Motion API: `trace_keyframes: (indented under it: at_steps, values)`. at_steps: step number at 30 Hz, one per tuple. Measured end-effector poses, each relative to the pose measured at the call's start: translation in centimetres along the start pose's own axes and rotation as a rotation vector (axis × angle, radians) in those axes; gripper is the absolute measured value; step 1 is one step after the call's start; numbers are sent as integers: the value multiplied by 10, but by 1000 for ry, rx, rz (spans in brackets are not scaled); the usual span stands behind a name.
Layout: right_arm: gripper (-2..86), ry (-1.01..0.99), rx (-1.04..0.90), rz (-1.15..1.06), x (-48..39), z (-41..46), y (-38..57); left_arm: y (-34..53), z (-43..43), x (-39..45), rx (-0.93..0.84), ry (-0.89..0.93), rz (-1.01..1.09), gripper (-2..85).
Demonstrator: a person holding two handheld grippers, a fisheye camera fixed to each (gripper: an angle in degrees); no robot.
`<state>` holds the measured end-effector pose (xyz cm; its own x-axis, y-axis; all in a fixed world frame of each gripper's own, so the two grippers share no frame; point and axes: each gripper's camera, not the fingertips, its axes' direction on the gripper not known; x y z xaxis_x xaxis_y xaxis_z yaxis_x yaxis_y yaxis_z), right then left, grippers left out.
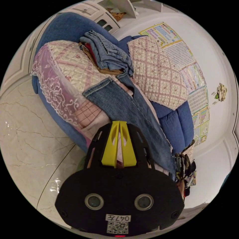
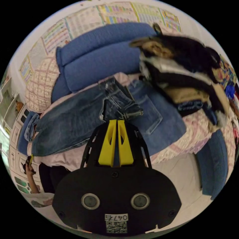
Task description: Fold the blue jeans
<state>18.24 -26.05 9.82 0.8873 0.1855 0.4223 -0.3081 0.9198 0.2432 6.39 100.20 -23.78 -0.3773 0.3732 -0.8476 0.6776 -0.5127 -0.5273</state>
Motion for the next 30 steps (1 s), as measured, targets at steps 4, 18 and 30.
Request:
trace_keyframes:
  at_steps: [4, 18, 30]
  values:
    - [0, -152, 51, 150, 21, 17, 28, -1, 12, 0, -19, 12, -5, -7]
    - [-6, -238, 261, -161, -173, -1, 122, -39, 58, 64, 179, -36, 96, 12]
    - [-11, -1155, -49, -566, -412, 92, 209, -195, 266, 80, -14, -269, -19, 99]
